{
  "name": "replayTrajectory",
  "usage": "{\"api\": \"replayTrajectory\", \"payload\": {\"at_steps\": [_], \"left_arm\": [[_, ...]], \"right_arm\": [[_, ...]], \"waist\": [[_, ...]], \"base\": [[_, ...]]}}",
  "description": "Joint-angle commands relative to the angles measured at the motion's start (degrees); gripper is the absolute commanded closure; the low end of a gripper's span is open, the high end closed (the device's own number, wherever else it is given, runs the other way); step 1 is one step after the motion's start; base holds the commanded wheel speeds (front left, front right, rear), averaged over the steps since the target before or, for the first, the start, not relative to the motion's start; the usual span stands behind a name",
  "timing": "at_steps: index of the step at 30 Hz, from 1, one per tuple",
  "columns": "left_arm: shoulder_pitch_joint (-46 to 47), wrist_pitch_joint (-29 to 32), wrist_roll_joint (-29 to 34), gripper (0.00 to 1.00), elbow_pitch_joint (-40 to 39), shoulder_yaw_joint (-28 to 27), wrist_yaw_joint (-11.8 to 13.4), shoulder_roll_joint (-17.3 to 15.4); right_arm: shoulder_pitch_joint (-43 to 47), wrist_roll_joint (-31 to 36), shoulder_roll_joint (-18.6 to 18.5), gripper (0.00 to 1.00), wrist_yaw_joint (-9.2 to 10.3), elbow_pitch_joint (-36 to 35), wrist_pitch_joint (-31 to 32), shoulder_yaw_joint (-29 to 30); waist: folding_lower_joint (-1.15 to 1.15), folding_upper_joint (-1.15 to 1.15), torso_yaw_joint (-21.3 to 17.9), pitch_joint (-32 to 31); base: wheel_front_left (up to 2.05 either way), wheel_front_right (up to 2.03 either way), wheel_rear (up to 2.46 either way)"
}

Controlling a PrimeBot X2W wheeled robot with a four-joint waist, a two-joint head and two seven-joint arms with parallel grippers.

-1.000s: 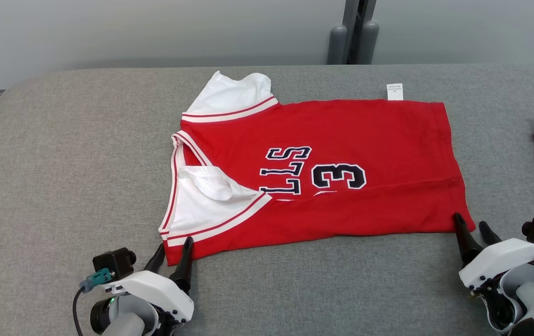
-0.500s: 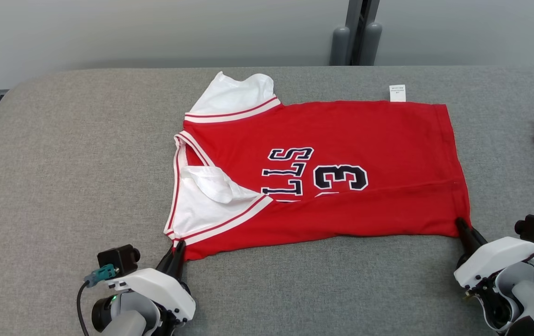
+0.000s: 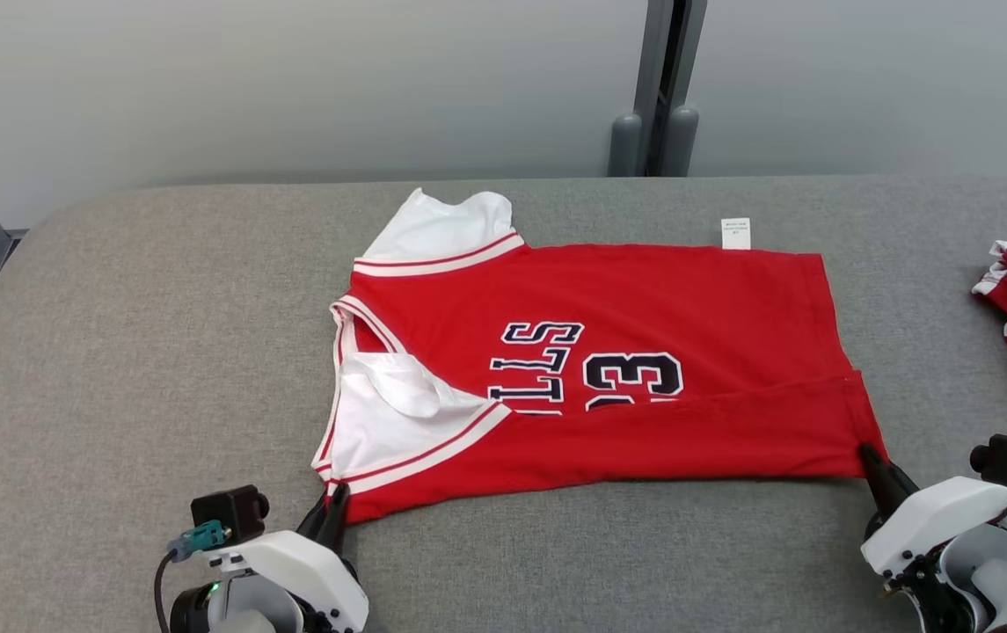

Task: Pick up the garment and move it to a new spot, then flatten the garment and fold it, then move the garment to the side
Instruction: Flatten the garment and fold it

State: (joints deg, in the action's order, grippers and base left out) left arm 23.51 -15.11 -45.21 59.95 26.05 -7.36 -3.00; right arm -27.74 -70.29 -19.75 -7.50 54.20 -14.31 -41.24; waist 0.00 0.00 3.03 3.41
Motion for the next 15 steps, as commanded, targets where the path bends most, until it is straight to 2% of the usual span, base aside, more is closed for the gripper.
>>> {"api": "replayTrajectory", "payload": {"at_steps": [1,9,15], "left_arm": [[-0.8,0.1,0.7,1.0,-0.3,0.6,-0.2,-0.9],[-1.9,0.4,1.0,1.0,-2.0,4.7,-0.1,-3.2],[-3.5,3.4,-0.7,1.0,-5.4,9.5,-0.1,-6.6]], "right_arm": [[0.8,-0.6,-1.1,1.0,0.02,0.0,-0.3,-0.4],[1.5,-2.1,-2.4,1.0,0.02,-1.4,0.6,-2.7],[2.8,-4.3,-4.3,1.0,0.02,-3.4,6.0,-5.4]], "waist": [[0.0,0.0,-0.4,-1.2],[0.0,0.0,-1.2,-3.3],[0.0,0.0,-1.7,-4.0]], "base": [[0.0,0.0,0.0],[0.0,0.0,0.0],[0.0,0.0,0.0]]}}
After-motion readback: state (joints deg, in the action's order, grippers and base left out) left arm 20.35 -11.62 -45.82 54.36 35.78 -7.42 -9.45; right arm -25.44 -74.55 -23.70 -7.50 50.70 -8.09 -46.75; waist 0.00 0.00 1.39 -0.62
